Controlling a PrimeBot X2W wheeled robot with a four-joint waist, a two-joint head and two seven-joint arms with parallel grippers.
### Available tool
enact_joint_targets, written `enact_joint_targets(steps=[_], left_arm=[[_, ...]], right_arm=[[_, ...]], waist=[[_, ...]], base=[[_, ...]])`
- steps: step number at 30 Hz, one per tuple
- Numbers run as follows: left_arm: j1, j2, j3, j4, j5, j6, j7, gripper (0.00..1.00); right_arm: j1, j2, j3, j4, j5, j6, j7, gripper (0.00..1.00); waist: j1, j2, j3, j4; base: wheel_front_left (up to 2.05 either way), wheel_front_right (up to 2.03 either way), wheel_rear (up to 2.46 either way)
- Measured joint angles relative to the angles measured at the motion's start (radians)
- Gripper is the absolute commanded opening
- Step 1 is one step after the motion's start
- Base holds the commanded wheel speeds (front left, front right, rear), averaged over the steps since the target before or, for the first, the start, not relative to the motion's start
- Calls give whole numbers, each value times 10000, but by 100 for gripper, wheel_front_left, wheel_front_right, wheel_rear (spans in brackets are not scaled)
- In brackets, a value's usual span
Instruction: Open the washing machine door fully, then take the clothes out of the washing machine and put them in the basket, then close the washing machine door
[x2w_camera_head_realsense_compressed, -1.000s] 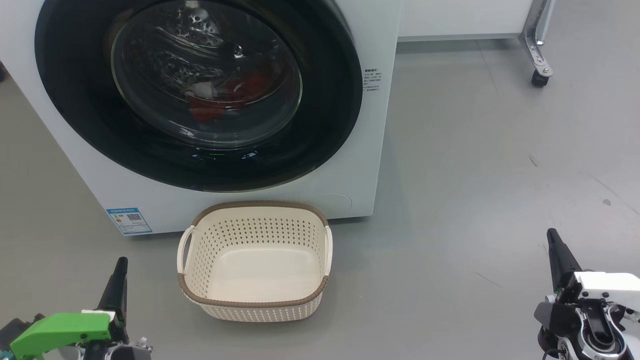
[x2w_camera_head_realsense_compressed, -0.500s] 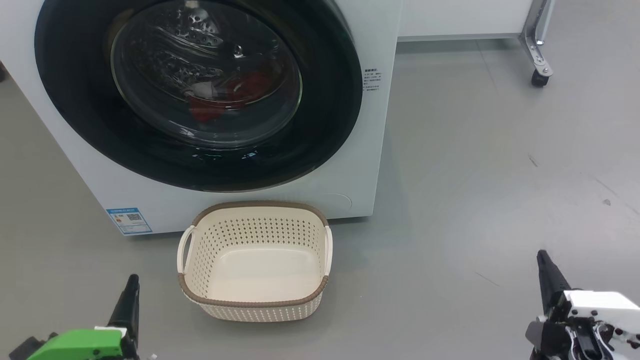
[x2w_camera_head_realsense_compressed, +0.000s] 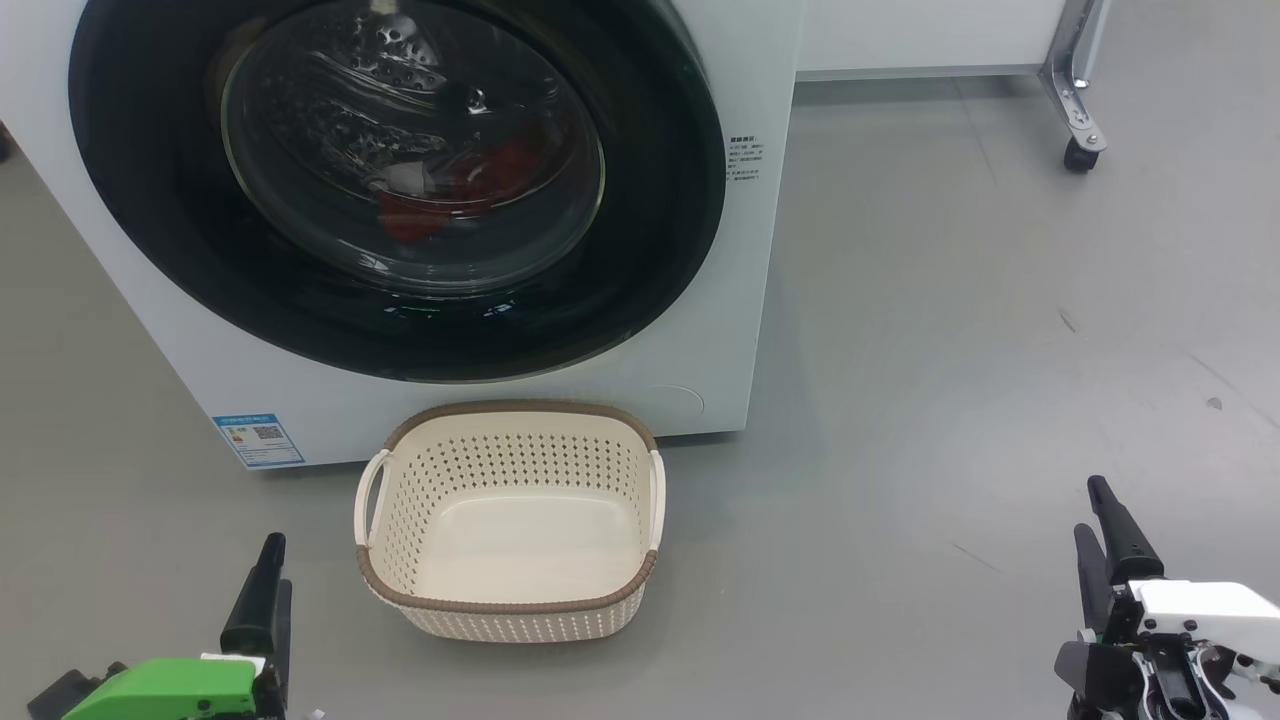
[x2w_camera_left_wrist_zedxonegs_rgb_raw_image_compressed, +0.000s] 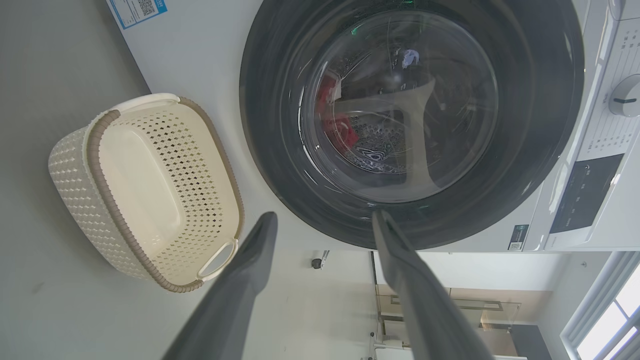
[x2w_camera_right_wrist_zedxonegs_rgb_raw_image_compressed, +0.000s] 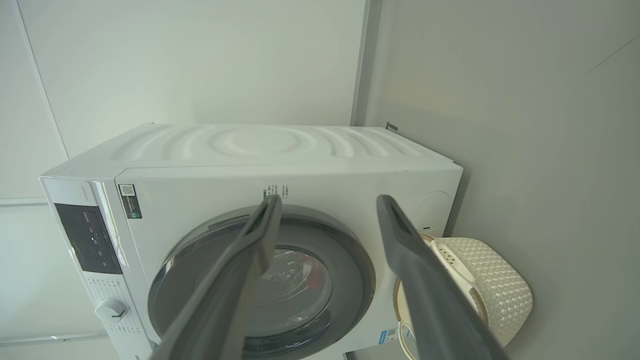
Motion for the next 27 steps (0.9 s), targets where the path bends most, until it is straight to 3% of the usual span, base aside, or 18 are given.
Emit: enact_joint_targets(steps=[9, 27], left_arm=[[-26, 0, -155, -184, 109, 0, -188, 100], [-186, 454, -871, -360, 1996, -2, -984, 100]], right_arm=[[0, -82, 86, -146, -374, 0, -199, 100], [1, -543, 430, -222, -1981, -8, -742, 100]], waist=[[0, 0, 22, 18], [0, 0, 14, 88]], base=[[0, 0, 0], [0, 0, 0]])
